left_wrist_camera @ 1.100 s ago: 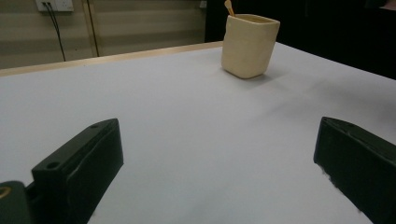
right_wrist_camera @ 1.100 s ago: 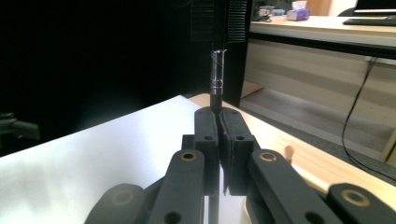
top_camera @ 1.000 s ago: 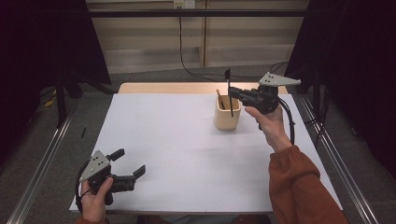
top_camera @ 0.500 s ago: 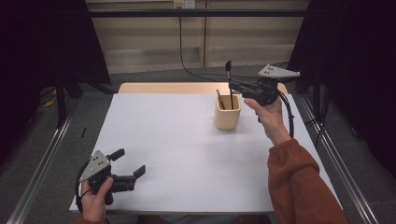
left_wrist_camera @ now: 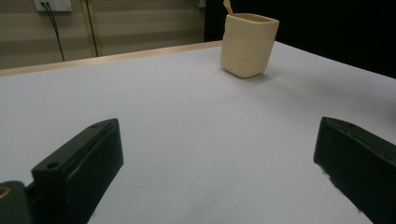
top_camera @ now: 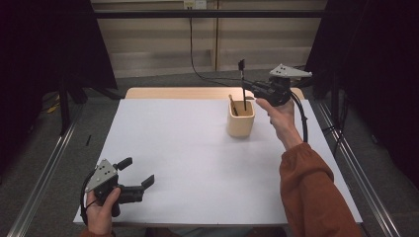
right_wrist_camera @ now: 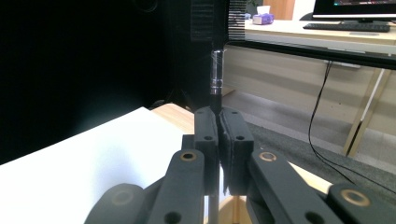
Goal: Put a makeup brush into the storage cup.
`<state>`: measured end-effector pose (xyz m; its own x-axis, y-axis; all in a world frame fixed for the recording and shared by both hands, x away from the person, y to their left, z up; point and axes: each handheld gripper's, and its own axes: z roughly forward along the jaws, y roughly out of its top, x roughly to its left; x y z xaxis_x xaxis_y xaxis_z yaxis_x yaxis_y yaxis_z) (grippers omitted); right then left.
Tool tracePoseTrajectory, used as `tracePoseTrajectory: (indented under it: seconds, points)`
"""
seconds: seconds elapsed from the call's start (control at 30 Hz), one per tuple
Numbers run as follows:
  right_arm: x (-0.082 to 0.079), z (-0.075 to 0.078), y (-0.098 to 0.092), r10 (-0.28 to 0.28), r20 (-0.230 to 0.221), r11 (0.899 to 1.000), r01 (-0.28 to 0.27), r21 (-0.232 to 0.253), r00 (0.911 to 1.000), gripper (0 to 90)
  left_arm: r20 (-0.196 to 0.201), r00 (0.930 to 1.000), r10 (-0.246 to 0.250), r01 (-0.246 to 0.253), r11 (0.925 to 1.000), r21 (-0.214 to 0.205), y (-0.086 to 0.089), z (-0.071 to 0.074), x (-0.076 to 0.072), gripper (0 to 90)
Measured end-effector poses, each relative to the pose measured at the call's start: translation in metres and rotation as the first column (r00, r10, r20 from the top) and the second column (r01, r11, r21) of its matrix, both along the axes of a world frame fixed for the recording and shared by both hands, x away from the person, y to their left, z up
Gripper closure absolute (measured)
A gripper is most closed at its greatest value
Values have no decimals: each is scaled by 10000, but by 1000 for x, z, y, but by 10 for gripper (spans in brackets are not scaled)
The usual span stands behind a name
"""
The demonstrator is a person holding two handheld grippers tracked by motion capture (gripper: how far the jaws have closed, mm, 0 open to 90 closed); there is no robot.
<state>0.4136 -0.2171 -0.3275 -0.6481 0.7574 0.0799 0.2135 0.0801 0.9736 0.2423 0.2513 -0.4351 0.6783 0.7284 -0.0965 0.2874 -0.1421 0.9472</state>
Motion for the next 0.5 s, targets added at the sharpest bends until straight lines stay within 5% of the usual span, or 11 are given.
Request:
tracePoseTrajectory:
  seconds: [0.5]
  points:
    - [11,-17,-6,-193,-311,9998,190,-91,9993,859,16,9999,-124,124,9999,24,-1,0,-1,14]
